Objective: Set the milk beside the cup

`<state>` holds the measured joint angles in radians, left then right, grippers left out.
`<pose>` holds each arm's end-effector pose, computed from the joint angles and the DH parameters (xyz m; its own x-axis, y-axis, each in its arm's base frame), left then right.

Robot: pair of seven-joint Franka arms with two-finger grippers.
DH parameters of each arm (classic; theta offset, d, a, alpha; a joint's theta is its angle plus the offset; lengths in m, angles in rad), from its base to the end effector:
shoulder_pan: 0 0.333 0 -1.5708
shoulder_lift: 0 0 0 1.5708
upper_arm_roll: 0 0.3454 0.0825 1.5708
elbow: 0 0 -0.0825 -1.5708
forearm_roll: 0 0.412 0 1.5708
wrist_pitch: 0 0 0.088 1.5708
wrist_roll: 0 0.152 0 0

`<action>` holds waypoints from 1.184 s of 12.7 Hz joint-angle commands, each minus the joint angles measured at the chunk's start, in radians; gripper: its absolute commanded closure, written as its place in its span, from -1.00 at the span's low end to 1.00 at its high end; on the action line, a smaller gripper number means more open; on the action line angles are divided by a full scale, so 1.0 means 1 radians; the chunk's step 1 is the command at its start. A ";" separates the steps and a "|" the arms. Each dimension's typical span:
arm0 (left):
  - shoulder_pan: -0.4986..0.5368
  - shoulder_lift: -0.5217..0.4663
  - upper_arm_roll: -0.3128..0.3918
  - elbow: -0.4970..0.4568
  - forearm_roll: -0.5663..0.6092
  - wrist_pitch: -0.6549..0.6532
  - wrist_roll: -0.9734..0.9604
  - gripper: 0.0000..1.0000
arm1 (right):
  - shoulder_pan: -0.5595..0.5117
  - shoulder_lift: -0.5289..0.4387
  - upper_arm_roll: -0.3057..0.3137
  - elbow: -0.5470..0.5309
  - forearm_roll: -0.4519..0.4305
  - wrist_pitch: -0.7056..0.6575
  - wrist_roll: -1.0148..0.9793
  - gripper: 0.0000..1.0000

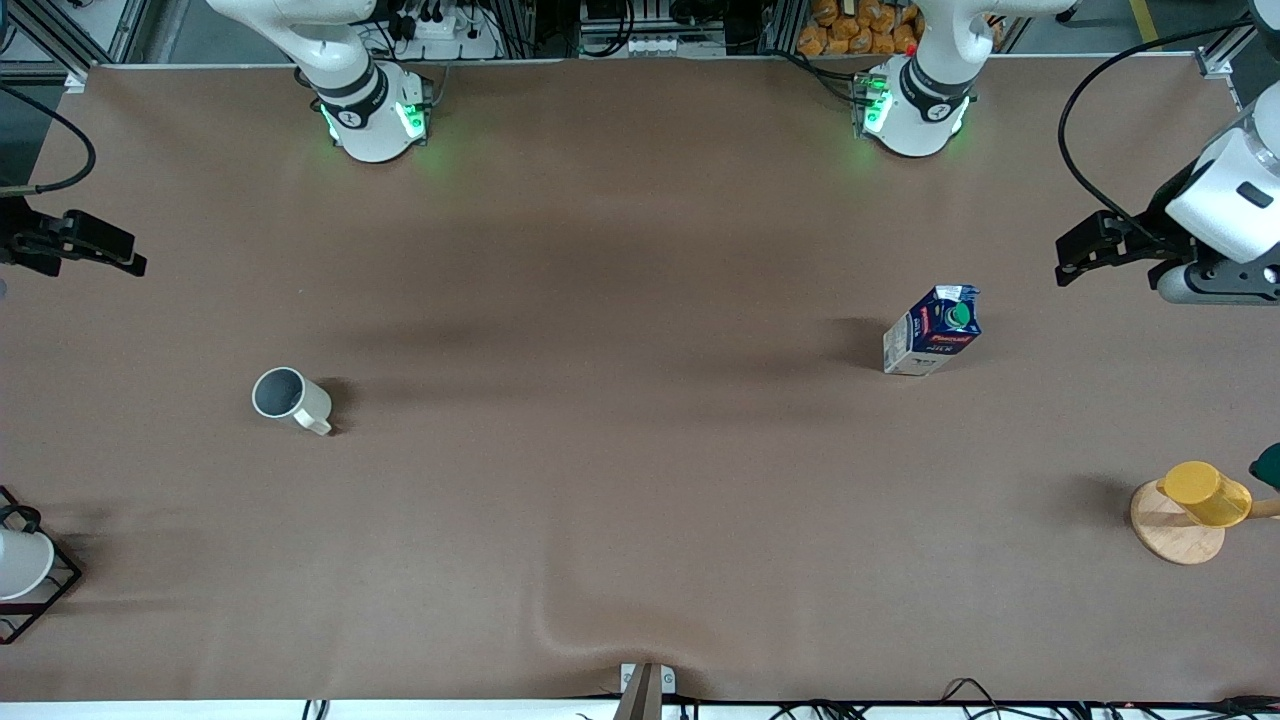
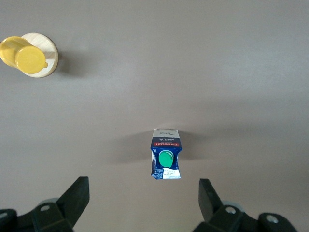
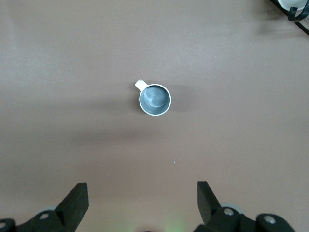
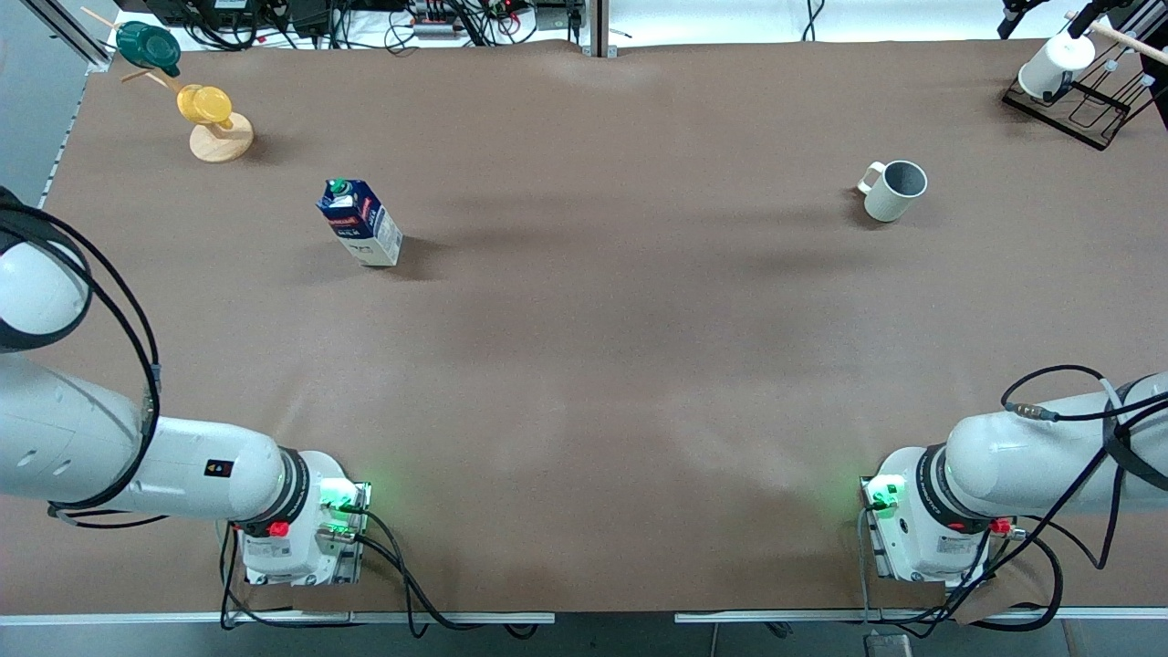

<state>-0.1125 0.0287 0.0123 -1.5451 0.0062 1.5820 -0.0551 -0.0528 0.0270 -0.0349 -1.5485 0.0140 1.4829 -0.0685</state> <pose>0.5910 -0.0586 0.6059 0.9989 -0.0452 0.0086 -0.0451 -0.9990 -0.0061 0.5757 -0.0481 0.5971 0.9957 -0.0177 -0.0913 -0.0195 -0.9996 -0.0194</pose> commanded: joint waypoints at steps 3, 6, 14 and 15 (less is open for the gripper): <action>-0.001 -0.003 0.011 0.014 -0.020 -0.030 0.021 -1.00 | 0.005 -0.013 -0.003 -0.005 0.003 -0.007 -0.008 -1.00; -0.001 -0.003 0.014 0.014 -0.018 -0.042 0.018 -1.00 | 0.005 -0.012 -0.005 -0.005 0.003 -0.009 -0.008 -1.00; -0.003 0.000 0.008 0.010 -0.011 -0.074 0.018 -1.00 | 0.002 -0.001 -0.007 0.004 0.003 -0.015 -0.008 -1.00; -0.001 0.002 0.006 0.008 -0.011 -0.074 0.018 -1.00 | 0.002 -0.001 -0.007 0.005 0.004 -0.015 -0.007 -1.00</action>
<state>-0.1125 0.0295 0.0165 -1.5459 0.0062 1.5257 -0.0550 -0.0529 0.0272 -0.0367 -1.5485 0.0140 1.4769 -0.0687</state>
